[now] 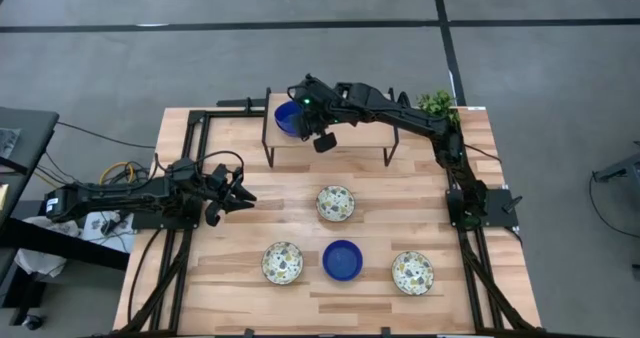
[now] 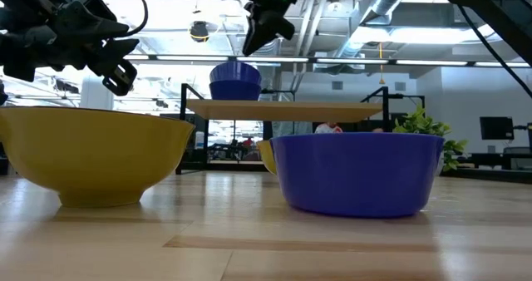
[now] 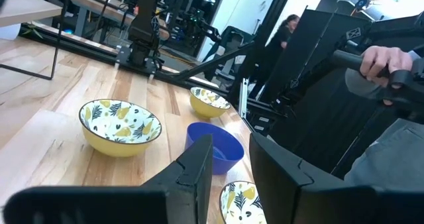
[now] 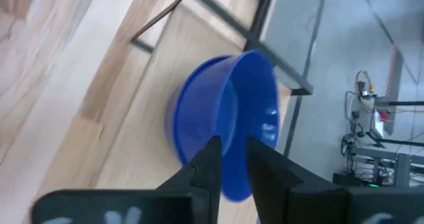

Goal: Pick & Place Mini bowls
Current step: Stack the top blue bowl on the blue bowl on the shelf

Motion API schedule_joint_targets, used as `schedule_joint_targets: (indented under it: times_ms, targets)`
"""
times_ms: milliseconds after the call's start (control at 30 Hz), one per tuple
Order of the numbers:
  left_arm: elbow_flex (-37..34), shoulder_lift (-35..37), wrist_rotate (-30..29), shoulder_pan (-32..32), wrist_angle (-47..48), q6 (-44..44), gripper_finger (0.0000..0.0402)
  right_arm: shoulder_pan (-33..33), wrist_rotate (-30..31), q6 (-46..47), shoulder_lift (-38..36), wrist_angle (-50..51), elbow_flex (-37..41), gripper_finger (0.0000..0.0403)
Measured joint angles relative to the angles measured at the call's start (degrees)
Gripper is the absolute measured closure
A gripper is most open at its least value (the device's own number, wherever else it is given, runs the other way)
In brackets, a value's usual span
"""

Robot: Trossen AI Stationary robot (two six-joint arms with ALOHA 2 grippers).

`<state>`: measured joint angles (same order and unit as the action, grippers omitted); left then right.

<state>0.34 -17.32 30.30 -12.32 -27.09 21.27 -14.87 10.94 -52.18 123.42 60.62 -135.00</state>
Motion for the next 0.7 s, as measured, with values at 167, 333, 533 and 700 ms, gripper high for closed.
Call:
schedule_joint_targets:
  times_ms: [167,333,533,700]
  targets:
    - [0.0,0.0,0.0,0.0,0.0,0.0,0.0303,-0.1,-0.3,0.2,0.3,-2.0,0.0,0.0396]
    - [0.0,0.0,0.0,0.0,0.0,0.0,0.0303,-0.7,-0.7,2.8,0.4,-3.6,2.7,0.0395]
    - [0.0,0.0,0.0,0.0,0.0,0.0,0.0303,-1.0,-0.7,4.7,0.4,-4.1,5.6,0.04]
    - [0.0,0.0,0.0,0.0,0.0,0.0,0.0303,-1.0,-0.3,4.7,0.5,-5.4,6.0,0.0402]
